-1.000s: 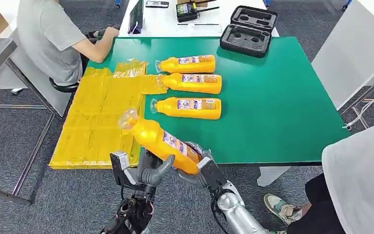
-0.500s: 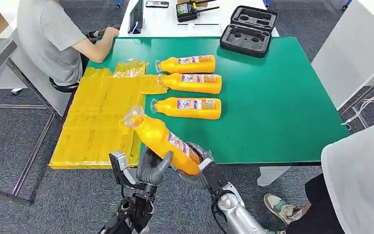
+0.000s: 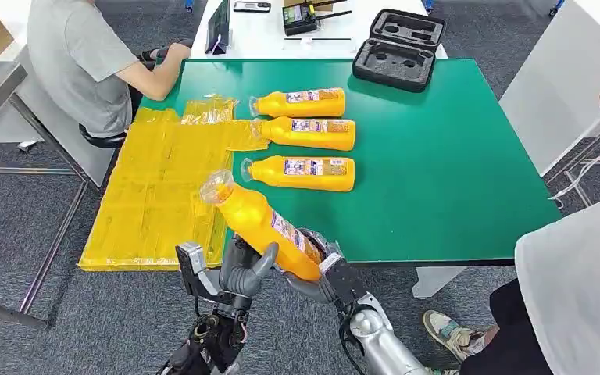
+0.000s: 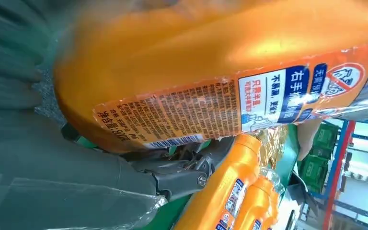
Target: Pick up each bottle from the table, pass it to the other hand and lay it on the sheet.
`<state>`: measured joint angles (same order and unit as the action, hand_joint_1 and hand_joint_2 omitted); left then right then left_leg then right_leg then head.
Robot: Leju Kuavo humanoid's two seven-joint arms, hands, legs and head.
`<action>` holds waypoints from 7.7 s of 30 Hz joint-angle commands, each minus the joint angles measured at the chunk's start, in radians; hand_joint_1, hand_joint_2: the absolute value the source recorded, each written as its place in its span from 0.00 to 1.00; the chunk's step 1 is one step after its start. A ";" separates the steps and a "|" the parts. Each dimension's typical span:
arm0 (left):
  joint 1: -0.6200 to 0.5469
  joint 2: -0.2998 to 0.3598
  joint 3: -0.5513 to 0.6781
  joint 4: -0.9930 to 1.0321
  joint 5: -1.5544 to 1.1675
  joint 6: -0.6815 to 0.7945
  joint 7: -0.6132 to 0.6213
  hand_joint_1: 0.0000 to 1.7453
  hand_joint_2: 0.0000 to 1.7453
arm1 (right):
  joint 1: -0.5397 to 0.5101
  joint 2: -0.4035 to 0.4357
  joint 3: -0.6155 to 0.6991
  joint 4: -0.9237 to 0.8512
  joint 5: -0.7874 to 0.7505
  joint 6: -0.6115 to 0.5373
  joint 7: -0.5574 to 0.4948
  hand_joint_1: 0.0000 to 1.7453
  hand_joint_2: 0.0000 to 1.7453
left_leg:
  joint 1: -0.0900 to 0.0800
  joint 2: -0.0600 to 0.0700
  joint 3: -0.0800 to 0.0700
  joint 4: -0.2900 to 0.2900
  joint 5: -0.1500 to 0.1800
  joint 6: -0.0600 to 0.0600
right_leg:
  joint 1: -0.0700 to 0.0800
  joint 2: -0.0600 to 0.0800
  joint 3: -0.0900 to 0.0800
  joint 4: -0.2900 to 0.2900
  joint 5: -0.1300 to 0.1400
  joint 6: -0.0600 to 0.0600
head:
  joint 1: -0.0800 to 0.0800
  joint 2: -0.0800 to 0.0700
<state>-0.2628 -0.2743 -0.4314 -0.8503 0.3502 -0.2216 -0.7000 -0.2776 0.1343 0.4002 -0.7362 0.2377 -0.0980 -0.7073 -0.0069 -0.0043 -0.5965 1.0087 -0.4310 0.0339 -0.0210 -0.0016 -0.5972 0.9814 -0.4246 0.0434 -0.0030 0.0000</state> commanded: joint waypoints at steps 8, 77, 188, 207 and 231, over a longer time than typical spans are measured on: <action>-0.018 0.021 0.016 0.025 -0.071 0.040 0.002 1.00 1.00 | -0.060 0.020 -0.051 0.112 0.009 -0.015 0.009 0.00 1.00 | 0.001 0.002 0.003 0.000 -0.001 -0.002 | 0.001 0.001 0.003 -0.001 0.000 -0.002 | 0.000 0.000; -0.216 0.186 0.285 -0.075 -1.883 0.920 0.607 1.00 1.00 | -0.038 0.087 -0.048 0.068 0.002 0.002 0.009 0.00 1.00 | 0.002 -0.001 0.002 0.000 0.000 -0.002 | 0.002 -0.002 0.003 0.000 -0.001 -0.003 | 0.000 0.000; -0.291 0.228 0.294 0.300 -1.804 0.920 0.474 0.00 1.00 | 0.099 -0.012 0.228 -0.281 -0.038 -0.127 0.009 0.00 1.00 | 0.002 0.000 0.002 0.000 0.000 -0.002 | 0.002 -0.001 0.003 0.000 -0.001 -0.002 | 0.000 0.000; 0.024 0.150 0.354 -0.185 -0.653 0.684 0.002 0.00 1.00 | 0.336 -0.163 0.092 -0.905 0.033 -0.516 0.009 0.00 1.00 | 0.001 -0.001 0.000 0.001 -0.002 -0.002 | 0.001 -0.001 0.000 0.000 -0.001 -0.002 | 0.000 0.000; 0.178 0.110 0.329 -0.377 -0.424 0.399 0.037 0.00 1.00 | 0.408 -0.081 -0.161 -0.890 0.033 -0.600 0.009 0.00 1.00 | 0.002 0.001 0.003 -0.001 -0.002 -0.003 | 0.002 0.001 0.003 -0.002 -0.002 -0.002 | 0.000 0.000</action>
<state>-0.1789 -0.1309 -0.1083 -1.1132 -0.1415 0.2917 -0.6996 0.0878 -0.0004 0.4402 -1.6529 0.2506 -0.6890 -0.7012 -0.0065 -0.0042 -0.5978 1.0084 -0.4314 0.0331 -0.0208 -0.0013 -0.5988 0.9811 -0.4251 0.0430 -0.0031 0.0000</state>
